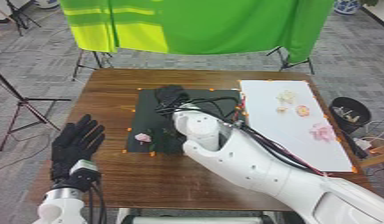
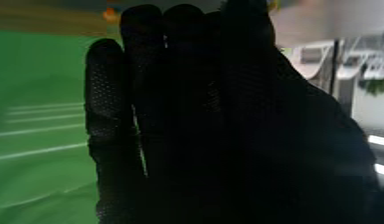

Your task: Arrange flowers

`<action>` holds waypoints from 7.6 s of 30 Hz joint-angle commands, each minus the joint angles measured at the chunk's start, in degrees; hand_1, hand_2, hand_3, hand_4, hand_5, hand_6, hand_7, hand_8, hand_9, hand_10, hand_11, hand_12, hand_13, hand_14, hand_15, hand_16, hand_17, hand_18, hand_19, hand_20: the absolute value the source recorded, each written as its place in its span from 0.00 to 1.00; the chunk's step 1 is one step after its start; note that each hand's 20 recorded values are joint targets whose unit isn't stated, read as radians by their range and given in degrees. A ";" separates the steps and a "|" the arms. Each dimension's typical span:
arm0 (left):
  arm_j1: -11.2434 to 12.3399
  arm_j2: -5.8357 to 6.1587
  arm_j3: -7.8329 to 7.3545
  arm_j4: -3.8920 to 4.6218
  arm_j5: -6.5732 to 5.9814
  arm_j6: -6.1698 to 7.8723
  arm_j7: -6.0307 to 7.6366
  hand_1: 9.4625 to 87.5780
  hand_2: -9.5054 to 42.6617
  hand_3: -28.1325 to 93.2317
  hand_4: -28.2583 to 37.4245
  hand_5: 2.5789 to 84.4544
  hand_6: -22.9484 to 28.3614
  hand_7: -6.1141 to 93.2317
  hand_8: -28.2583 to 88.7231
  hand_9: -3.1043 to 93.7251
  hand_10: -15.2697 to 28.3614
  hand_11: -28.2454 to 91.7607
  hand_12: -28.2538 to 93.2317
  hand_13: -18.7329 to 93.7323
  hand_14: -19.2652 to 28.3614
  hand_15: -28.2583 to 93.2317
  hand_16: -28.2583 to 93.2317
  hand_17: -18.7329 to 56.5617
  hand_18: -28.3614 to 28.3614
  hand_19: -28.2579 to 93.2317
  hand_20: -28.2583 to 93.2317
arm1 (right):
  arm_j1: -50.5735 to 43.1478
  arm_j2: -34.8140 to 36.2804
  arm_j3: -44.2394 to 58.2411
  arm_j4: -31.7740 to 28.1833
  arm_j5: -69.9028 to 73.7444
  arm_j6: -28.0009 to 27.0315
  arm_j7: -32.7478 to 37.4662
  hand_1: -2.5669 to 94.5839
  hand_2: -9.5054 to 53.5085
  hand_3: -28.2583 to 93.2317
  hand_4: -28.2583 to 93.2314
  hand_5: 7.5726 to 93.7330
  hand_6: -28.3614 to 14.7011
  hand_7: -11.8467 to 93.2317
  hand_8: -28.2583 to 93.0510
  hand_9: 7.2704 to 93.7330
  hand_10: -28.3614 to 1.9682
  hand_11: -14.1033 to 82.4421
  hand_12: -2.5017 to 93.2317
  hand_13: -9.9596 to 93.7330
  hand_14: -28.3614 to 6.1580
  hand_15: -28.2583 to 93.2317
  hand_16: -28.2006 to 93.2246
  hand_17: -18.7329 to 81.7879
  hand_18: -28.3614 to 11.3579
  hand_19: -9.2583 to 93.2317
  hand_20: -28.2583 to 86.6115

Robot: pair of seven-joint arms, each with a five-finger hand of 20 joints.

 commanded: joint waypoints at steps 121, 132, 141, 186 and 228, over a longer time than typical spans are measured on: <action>-0.42 -1.00 -0.52 0.83 -2.66 0.93 0.06 0.27 0.48 0.81 0.00 0.51 0.65 0.23 0.16 0.40 0.72 0.50 0.32 0.40 0.77 0.62 0.15 0.16 0.78 0.56 0.31 | -4.05 2.48 -1.69 -7.80 -8.10 -6.38 -0.22 0.95 0.13 0.00 0.64 0.73 0.66 0.30 0.21 0.68 0.48 0.27 0.18 0.63 0.45 0.47 0.38 0.40 0.22 0.68 0.43; -0.07 -1.13 -0.61 0.70 -2.52 1.07 -0.03 0.27 0.49 0.81 0.00 0.51 0.65 0.23 0.16 0.40 0.72 0.50 0.32 0.40 0.76 0.62 0.15 0.16 0.78 0.56 0.31 | -4.41 2.55 -1.30 -7.89 -8.29 -6.28 0.36 0.54 0.04 0.91 0.00 0.62 0.66 0.26 0.13 0.64 0.45 0.26 0.17 0.63 0.44 0.48 0.37 0.40 0.21 0.70 0.43; 0.96 -1.71 -1.38 0.80 -2.30 -1.03 0.00 0.26 0.50 0.81 0.00 0.51 0.65 0.23 0.16 0.40 0.72 0.50 0.32 0.40 0.76 0.62 0.15 0.16 0.78 0.56 0.31 | -6.77 4.02 6.18 -12.26 -5.89 -1.52 3.57 0.52 0.04 0.91 0.00 0.59 0.63 0.25 0.12 0.63 0.43 0.26 0.16 0.63 0.44 0.49 0.37 0.40 0.20 0.70 0.42; 6.72 -3.10 -6.16 -2.41 -4.01 -4.15 3.20 0.19 0.52 0.80 0.00 0.49 0.65 0.19 0.18 0.39 0.73 0.46 0.33 0.39 0.77 0.58 0.18 0.16 0.78 0.54 0.31 | -51.19 33.21 58.34 -31.62 10.83 -10.95 27.40 0.48 0.00 0.91 0.00 0.45 0.50 0.24 0.14 0.39 0.27 0.23 0.15 0.47 0.31 0.42 0.35 0.39 0.17 0.68 0.38; 7.30 -3.25 -5.25 -2.41 -3.07 -2.39 -0.47 0.21 0.53 0.80 0.00 0.50 0.65 0.20 0.17 0.40 0.73 0.47 0.33 0.40 0.77 0.60 0.17 0.16 0.78 0.55 0.31 | -30.56 31.27 23.43 -39.84 -3.09 12.81 -0.41 0.61 0.02 0.81 0.00 0.83 0.67 0.36 0.25 0.92 0.57 0.26 0.35 0.81 0.61 0.46 0.53 0.47 0.26 0.73 0.44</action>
